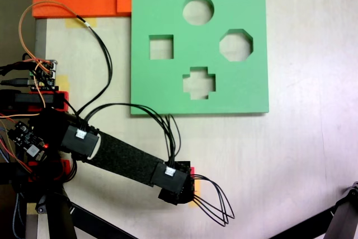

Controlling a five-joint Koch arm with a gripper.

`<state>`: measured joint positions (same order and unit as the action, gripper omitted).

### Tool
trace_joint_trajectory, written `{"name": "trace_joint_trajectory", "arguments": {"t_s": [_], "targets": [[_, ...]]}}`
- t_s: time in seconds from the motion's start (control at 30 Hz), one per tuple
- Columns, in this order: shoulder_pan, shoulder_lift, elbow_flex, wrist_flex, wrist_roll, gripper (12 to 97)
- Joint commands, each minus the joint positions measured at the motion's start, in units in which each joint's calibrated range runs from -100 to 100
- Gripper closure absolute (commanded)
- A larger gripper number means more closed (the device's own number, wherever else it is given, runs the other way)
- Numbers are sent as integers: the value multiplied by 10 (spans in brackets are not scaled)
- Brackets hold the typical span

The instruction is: Put the square block into the corresponding hole

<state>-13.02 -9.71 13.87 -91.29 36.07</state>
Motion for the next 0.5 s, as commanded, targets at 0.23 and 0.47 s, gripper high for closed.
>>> {"name": "trace_joint_trajectory", "arguments": {"t_s": [0.23,0.47], "targets": [[30,-272,28,-87,44,848],[144,-403,15,-87,160,848]]}}
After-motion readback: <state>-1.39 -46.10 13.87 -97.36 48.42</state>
